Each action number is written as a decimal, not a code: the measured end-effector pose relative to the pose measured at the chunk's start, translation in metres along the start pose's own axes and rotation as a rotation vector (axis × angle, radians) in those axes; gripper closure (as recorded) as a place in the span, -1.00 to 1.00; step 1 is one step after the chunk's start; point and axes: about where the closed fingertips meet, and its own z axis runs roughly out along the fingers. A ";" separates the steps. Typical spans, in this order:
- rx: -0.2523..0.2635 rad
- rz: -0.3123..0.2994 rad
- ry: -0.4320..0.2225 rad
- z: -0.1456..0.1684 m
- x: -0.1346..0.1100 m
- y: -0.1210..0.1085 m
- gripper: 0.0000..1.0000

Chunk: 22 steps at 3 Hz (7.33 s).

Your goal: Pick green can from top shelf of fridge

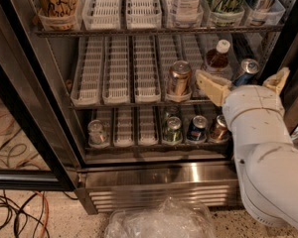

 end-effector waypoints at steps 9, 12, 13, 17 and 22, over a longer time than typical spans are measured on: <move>-0.076 0.082 -0.351 0.028 -0.094 0.028 -1.00; -0.096 0.074 -0.282 0.041 -0.100 0.024 -1.00; -0.096 0.074 -0.282 0.041 -0.101 0.025 -1.00; -0.102 0.083 -0.285 0.049 -0.103 0.026 -0.38; -0.101 0.086 -0.325 0.130 -0.119 0.026 -0.32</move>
Offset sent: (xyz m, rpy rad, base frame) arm 0.0054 0.0117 0.0164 0.0986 -0.1032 0.1044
